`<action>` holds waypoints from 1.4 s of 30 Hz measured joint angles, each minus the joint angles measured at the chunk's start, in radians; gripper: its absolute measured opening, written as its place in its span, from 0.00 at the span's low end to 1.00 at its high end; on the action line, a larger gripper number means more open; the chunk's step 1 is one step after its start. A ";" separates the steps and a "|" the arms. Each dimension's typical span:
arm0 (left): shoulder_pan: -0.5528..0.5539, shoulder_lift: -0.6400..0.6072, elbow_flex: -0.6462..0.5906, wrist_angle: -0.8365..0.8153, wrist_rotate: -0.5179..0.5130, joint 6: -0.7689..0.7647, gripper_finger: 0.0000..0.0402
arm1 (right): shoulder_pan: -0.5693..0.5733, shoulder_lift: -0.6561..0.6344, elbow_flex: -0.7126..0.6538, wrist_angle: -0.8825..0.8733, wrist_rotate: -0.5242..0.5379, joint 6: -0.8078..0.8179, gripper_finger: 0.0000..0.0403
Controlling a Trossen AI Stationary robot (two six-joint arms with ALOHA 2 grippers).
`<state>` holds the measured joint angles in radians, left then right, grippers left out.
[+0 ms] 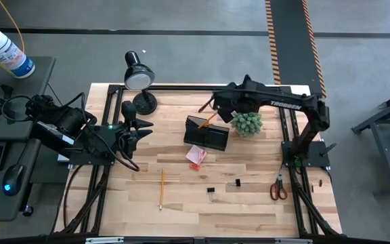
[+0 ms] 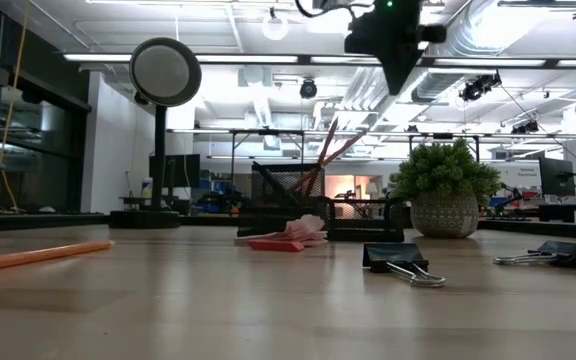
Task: Pick and place office supplies into organizer
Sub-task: Put the right orange pencil into the black desk organizer
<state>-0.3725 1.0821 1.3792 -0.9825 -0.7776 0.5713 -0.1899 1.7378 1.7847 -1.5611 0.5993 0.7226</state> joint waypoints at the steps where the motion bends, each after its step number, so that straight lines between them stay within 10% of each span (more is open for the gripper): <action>1: 0.000 0.000 0.000 0.000 0.000 0.000 0.26 | 0.016 -0.002 0.000 -0.003 0.018 0.016 0.00; 10: 0.000 0.000 0.000 -0.008 0.000 -0.001 0.26 | 0.198 -0.021 -0.020 -0.003 0.177 0.084 0.00; 16: 0.000 0.000 0.000 -0.020 0.003 -0.018 0.26 | 0.341 -0.147 -0.327 0.046 0.278 0.248 0.00; 29: 0.000 0.000 0.000 -0.006 -0.001 -0.003 0.26 | 0.382 -0.437 -1.060 1.098 0.462 -0.083 0.00; 42: 0.000 0.000 0.000 -0.007 0.000 0.000 0.26 | 0.102 -0.466 -1.252 1.806 0.071 -0.518 0.00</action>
<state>-0.3726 1.0821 1.3792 -0.9892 -0.7780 0.5709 -0.0880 1.2720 0.5330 0.2450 0.6706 0.2049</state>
